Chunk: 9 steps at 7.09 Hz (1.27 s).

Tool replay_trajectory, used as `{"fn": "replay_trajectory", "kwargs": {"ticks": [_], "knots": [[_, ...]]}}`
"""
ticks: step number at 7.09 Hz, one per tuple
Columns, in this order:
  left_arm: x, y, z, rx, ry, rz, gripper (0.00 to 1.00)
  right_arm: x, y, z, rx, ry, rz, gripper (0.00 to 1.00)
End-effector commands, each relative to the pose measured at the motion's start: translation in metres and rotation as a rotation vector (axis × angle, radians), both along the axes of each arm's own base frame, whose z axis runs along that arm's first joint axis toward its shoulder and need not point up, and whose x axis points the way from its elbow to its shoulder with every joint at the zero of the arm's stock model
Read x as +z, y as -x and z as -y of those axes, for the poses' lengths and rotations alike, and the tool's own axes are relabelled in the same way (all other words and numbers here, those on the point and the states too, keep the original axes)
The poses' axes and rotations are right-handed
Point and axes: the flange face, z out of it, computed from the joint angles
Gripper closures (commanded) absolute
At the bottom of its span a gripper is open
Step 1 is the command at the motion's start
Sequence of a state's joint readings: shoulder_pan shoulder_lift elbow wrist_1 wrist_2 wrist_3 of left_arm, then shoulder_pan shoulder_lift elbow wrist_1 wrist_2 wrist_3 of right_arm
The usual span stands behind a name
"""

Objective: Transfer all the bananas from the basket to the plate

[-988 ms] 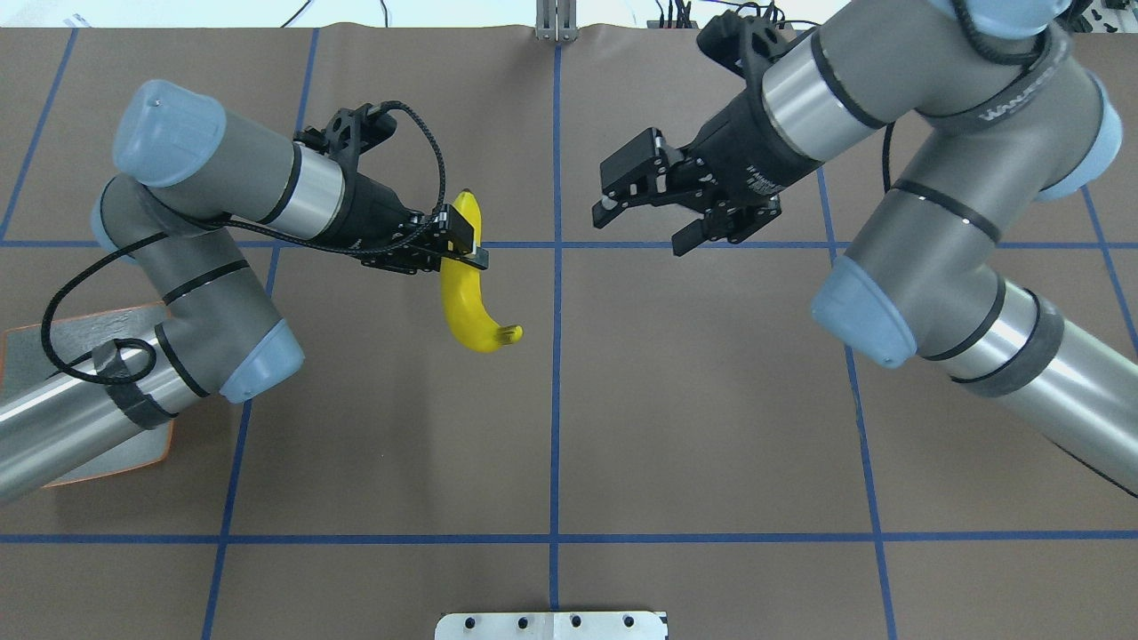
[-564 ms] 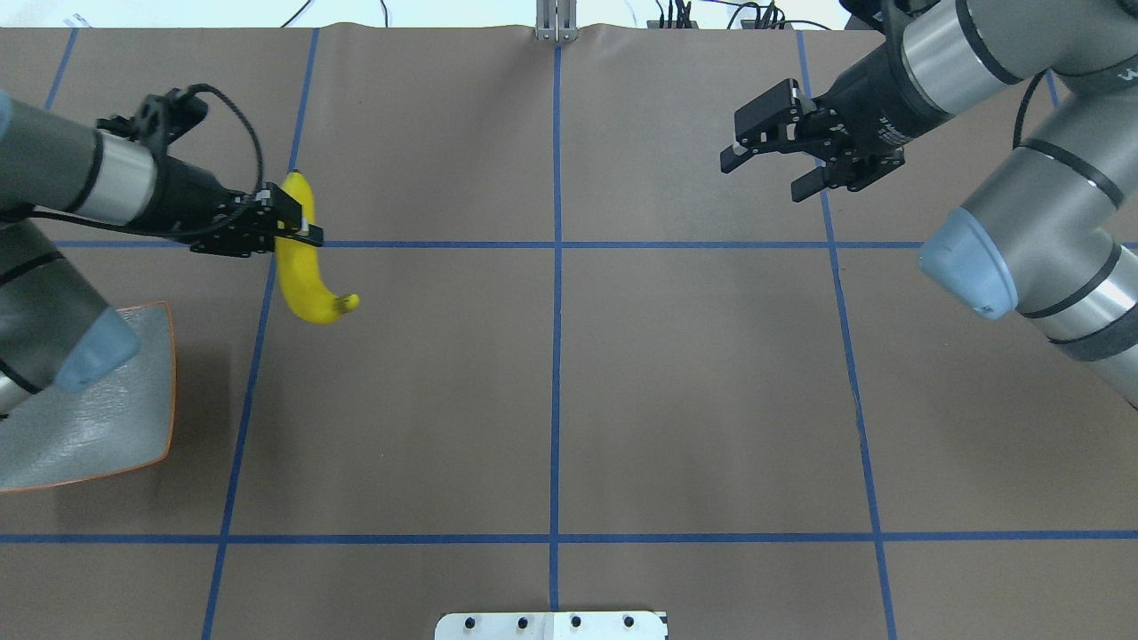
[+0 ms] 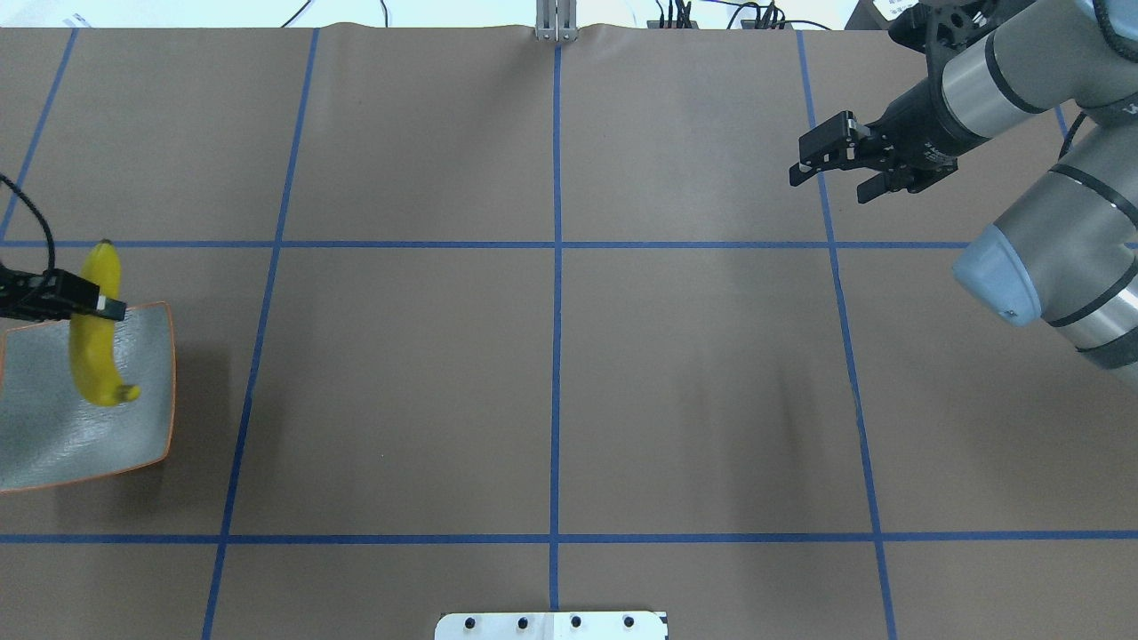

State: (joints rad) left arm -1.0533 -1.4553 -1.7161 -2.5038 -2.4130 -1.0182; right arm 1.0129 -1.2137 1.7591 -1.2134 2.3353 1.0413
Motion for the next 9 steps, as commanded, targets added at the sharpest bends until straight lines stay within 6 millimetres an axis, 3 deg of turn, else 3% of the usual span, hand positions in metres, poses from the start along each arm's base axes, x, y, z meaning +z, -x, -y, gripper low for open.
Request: {"fn": "replay_trajectory", "kwargs": {"ticks": [1, 2, 3, 4, 7, 9], "knots": [[0.038, 0.025, -0.039, 0.024, 0.005, 0.053, 1.00, 0.018, 0.001, 0.007, -0.019, -0.023, -0.028, 0.00], [0.041, 0.026, -0.041, 0.024, 0.013, 0.057, 1.00, 0.020, -0.004, 0.010, -0.012, -0.022, -0.032, 0.00], [0.043, 0.024, -0.041, 0.025, 0.025, 0.060, 0.88, 0.024, -0.008, 0.013, -0.014, -0.036, -0.039, 0.00], [0.047, 0.023, -0.040, 0.022, 0.022, 0.070, 0.01, 0.029, -0.012, 0.015, -0.016, -0.042, -0.046, 0.00], [0.047, 0.027, -0.046, 0.022, 0.001, 0.058, 0.00, 0.049, -0.027, 0.030, -0.022, -0.073, -0.076, 0.00], [0.040, 0.039, -0.040, -0.012, -0.036, 0.038, 0.00, 0.099, -0.070, 0.053, -0.051, -0.120, -0.161, 0.00]]}}
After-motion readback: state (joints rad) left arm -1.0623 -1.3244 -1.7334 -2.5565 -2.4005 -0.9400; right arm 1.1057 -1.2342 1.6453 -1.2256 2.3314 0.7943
